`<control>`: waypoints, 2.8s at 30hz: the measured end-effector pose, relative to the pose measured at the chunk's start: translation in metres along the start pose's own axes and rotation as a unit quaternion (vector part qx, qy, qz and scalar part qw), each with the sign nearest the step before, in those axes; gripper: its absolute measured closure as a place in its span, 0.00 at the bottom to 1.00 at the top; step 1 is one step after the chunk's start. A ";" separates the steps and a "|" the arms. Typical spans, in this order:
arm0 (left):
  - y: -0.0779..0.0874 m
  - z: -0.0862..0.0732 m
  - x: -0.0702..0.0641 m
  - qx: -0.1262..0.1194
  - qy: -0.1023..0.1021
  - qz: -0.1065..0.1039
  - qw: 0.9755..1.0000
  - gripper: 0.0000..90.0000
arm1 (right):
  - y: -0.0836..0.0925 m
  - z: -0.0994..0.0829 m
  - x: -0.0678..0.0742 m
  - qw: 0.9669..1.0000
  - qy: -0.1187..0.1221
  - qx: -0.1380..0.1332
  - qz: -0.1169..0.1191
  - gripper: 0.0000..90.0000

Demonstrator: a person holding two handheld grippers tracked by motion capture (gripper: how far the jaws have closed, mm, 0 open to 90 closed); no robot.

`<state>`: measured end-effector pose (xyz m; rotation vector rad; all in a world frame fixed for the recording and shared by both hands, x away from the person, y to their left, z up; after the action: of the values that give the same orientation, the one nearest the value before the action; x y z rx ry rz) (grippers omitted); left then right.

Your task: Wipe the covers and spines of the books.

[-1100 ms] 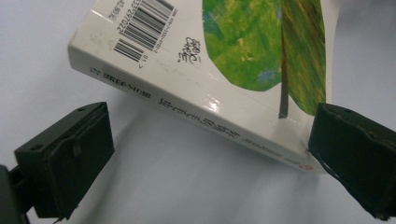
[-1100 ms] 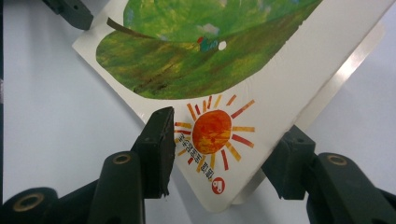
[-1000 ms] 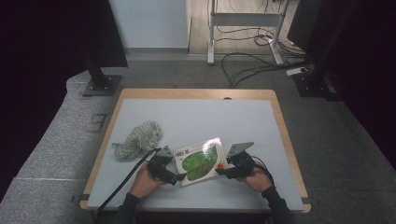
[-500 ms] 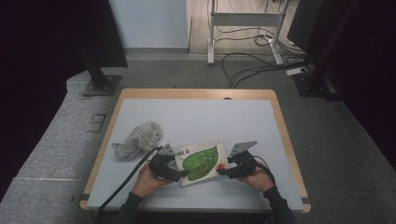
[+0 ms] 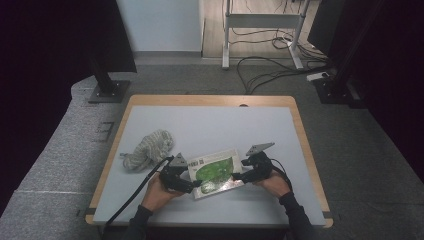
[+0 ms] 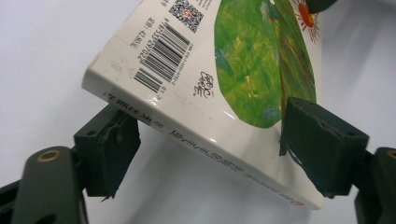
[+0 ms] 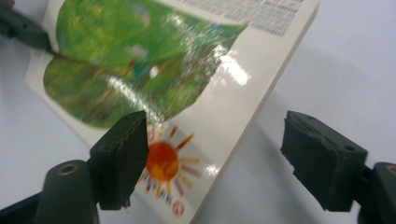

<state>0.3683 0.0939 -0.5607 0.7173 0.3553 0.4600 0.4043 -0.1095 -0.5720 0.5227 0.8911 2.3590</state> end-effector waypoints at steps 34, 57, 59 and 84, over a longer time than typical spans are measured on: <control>0.029 0.034 0.019 -0.016 0.021 0.024 0.999 0.60 | 0.019 0.045 0.004 1.000 0.005 -0.024 -0.010 0.58; 0.034 0.061 0.054 -0.008 -0.018 0.084 0.996 0.65 | 0.019 0.072 -0.005 0.996 0.023 -0.051 -0.065 0.67; 0.034 0.061 0.055 -0.010 -0.019 0.084 0.996 0.64 | 0.019 0.073 -0.007 0.996 0.019 -0.053 -0.066 0.66; 0.039 0.046 0.024 0.004 -0.019 0.053 0.998 0.54 | 0.032 0.058 0.020 0.997 0.032 -0.055 -0.033 0.49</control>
<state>0.3988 0.1065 -0.5048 0.7545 0.2846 0.5453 0.4086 -0.0896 -0.5055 0.3689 0.7884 2.3604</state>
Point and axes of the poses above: each handheld gripper's, and its own axes: y roughly backward along the jaws, z roughly out of its top, x roughly to its left, the point moved 9 cm from there along -y, roughly forward along the jaws, and after that the axes turned 5 degrees about -z, right-handed, at the moved point
